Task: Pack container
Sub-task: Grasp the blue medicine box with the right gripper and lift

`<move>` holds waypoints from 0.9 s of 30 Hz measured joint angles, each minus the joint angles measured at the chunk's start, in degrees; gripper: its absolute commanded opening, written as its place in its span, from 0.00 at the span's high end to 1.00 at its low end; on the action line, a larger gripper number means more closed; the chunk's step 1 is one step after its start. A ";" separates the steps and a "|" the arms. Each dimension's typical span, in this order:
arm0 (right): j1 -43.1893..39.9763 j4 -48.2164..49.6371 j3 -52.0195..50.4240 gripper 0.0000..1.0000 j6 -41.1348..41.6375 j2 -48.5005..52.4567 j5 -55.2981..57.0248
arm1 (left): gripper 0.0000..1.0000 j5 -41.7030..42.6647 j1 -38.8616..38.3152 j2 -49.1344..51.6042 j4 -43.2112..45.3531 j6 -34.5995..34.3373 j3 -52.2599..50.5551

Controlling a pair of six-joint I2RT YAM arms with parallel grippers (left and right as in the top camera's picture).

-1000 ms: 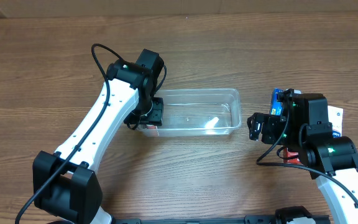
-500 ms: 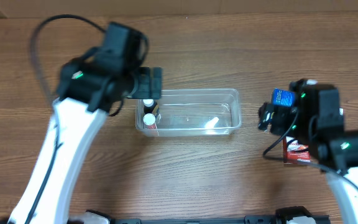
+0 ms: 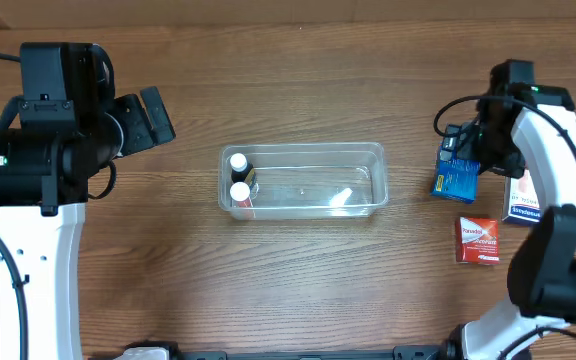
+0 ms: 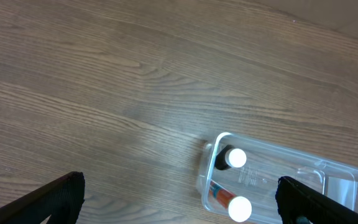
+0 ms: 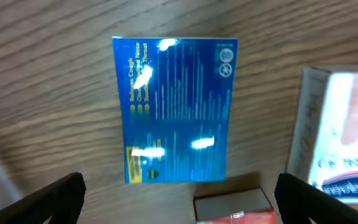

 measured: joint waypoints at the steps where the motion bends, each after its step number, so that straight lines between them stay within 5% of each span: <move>1: 0.00 0.50 0.00 0.00 -0.55 1.18 0.02 | 0.00 0.02 0.00 0.17 -0.02 0.02 0.00; 14: -0.20 5.86 -1.64 0.00 -3.15 10.25 -1.03 | 0.00 0.42 0.00 2.16 -0.09 0.02 0.00; 20: -0.22 6.32 -2.10 0.26 -3.41 10.54 -1.73 | 0.00 0.42 0.00 2.16 -0.31 0.00 0.00; 27: -0.22 3.50 -1.22 0.29 -3.26 10.54 -1.95 | 0.00 0.42 0.00 2.16 -0.59 0.00 0.00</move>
